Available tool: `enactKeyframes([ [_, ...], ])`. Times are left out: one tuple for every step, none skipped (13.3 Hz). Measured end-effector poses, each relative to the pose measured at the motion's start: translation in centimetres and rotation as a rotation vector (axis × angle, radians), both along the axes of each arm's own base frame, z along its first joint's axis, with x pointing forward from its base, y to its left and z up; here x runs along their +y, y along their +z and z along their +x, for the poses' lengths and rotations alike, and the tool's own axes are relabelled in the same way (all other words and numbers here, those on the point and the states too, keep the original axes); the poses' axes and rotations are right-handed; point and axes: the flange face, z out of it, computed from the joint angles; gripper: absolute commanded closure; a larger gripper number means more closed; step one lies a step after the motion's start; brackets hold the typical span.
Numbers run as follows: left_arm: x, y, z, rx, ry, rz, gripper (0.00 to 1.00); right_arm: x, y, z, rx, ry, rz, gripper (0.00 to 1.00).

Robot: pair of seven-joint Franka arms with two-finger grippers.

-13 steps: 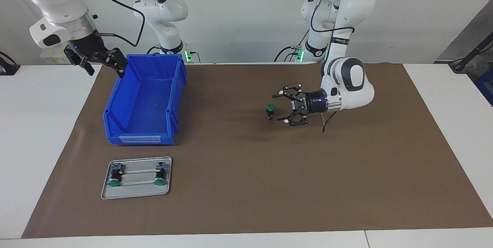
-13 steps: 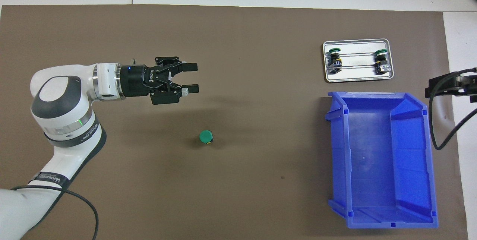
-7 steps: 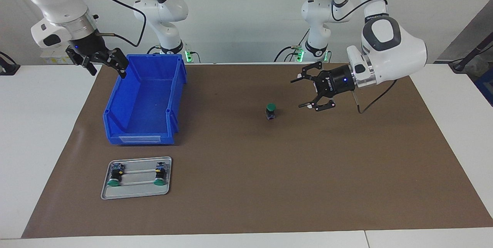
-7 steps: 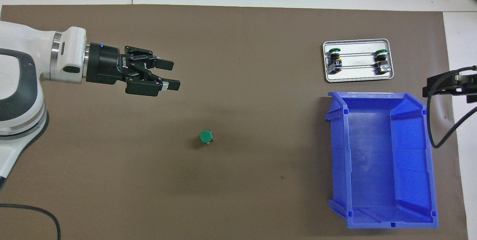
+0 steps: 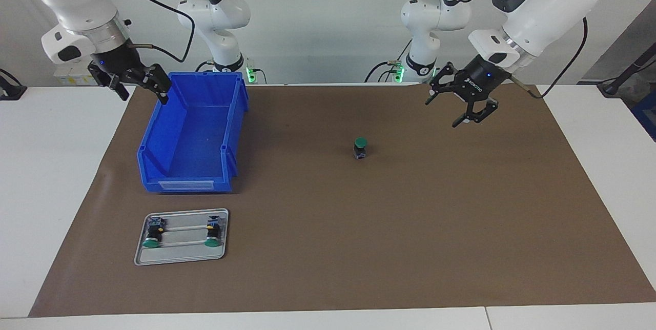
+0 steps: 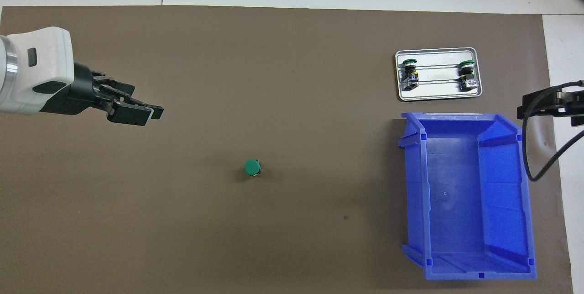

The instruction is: Place and press button with both arms

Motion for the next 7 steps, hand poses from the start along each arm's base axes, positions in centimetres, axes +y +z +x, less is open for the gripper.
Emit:
enactKeyframes([
  [0.5,0.2,-0.3,0.01,0.065,0.08,0.0,0.0,0.0,0.0,0.0,0.0,0.0,0.0],
  [0.8,0.4,-0.5,0.018,0.129,0.135,0.0,0.0,0.0,0.0,0.0,0.0,0.0,0.0],
  [1.0,0.7,-0.7,0.026,0.191,0.164,0.0,0.0,0.0,0.0,0.0,0.0,0.0,0.0],
  [1.4,1.2,-1.0,0.031,0.248,0.176,0.0,0.0,0.0,0.0,0.0,0.0,0.0,0.0],
  [1.8,1.7,-1.4,0.04,0.29,0.184,0.0,0.0,0.0,0.0,0.0,0.0,0.0,0.0],
  [2.5,1.9,-1.9,0.07,0.33,0.203,0.0,0.0,0.0,0.0,0.0,0.0,0.0,0.0],
  [3.4,2.1,-2.5,0.1,0.368,0.226,0.0,0.0,0.0,0.0,0.0,0.0,0.0,0.0],
])
